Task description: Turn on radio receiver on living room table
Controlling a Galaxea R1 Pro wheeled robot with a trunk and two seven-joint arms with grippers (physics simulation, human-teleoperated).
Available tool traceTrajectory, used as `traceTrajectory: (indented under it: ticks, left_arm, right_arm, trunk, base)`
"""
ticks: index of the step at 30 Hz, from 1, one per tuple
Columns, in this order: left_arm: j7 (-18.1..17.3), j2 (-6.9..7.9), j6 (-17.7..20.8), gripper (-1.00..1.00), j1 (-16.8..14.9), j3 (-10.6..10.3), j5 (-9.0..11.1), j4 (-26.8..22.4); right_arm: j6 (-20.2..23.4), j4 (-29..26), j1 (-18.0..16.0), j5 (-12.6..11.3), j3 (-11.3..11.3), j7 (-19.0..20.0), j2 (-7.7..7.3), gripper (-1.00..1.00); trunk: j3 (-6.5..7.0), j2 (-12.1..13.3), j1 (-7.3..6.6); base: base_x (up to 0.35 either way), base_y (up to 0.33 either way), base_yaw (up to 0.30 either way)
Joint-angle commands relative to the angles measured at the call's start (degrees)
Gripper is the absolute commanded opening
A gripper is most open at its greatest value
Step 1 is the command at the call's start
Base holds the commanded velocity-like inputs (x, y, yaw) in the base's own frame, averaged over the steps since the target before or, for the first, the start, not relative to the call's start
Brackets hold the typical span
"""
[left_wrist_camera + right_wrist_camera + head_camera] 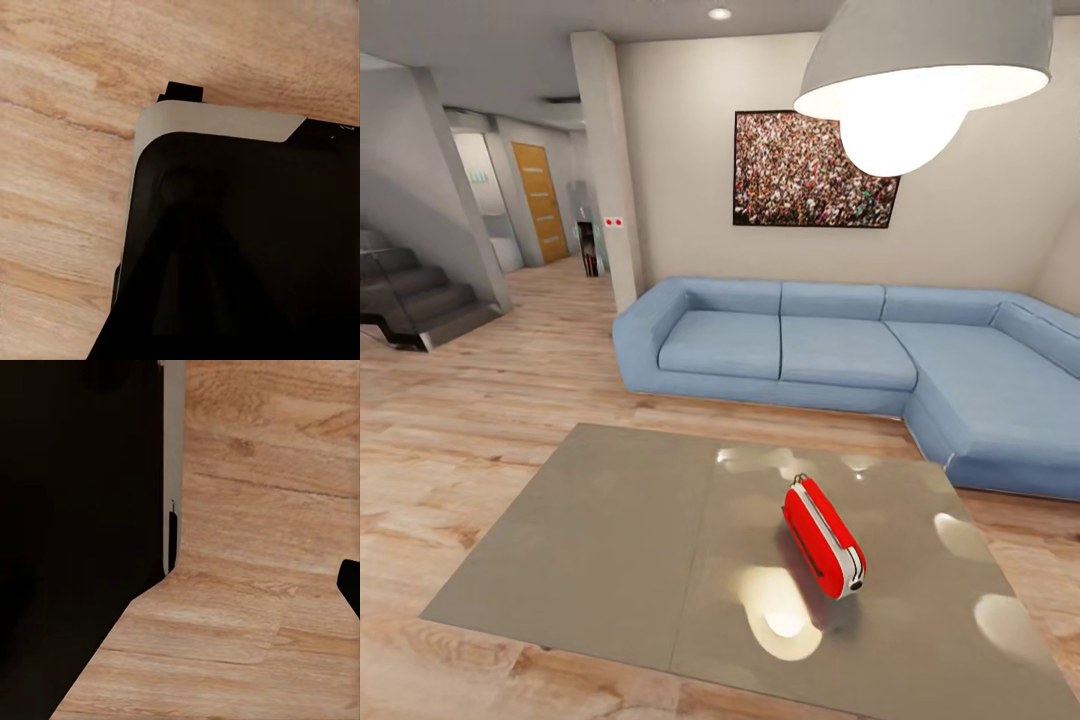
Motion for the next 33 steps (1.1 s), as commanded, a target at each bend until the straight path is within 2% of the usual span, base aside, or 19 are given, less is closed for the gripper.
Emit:
traceTrajectory:
  ticks: [1,14,18,22,33]
  left_arm:
    - [0.00,0.00,0.01,-1.00,0.00,0.00,0.04,0.00]
    - [-0.06,0.47,-0.06,-1.00,0.01,0.00,-0.02,-0.21]
    - [-0.07,0.52,-0.12,-1.00,0.01,-0.05,-0.14,-0.39]
    - [-0.07,0.57,-0.11,-1.00,0.01,-0.04,-0.16,-0.60]
    - [-0.07,0.53,-0.12,-1.00,0.01,-0.07,-0.40,-0.68]
  right_arm:
    - [0.00,0.00,0.00,-0.02,0.00,0.00,-0.01,1.00]
    - [0.24,-0.21,-0.03,-0.03,-0.14,0.00,-0.28,1.00]
    - [0.20,-0.25,-0.06,-0.12,-0.27,0.00,0.39,1.00]
    - [0.18,-0.41,-0.08,-0.18,-0.47,0.00,2.96,1.00]
    - [0.18,-0.57,-0.09,-0.25,-0.40,0.00,3.42,1.00]
  trunk:
    - [0.01,0.00,0.00]
    - [0.04,0.00,0.00]
    - [0.04,0.00,0.00]
    - [0.04,0.00,0.00]
    - [0.04,0.00,0.00]
  base:
    - [0.000,0.000,0.000]
    - [0.000,0.000,0.000]
    - [0.000,0.000,0.000]
    - [0.000,0.000,0.000]
    - [0.000,0.000,0.000]
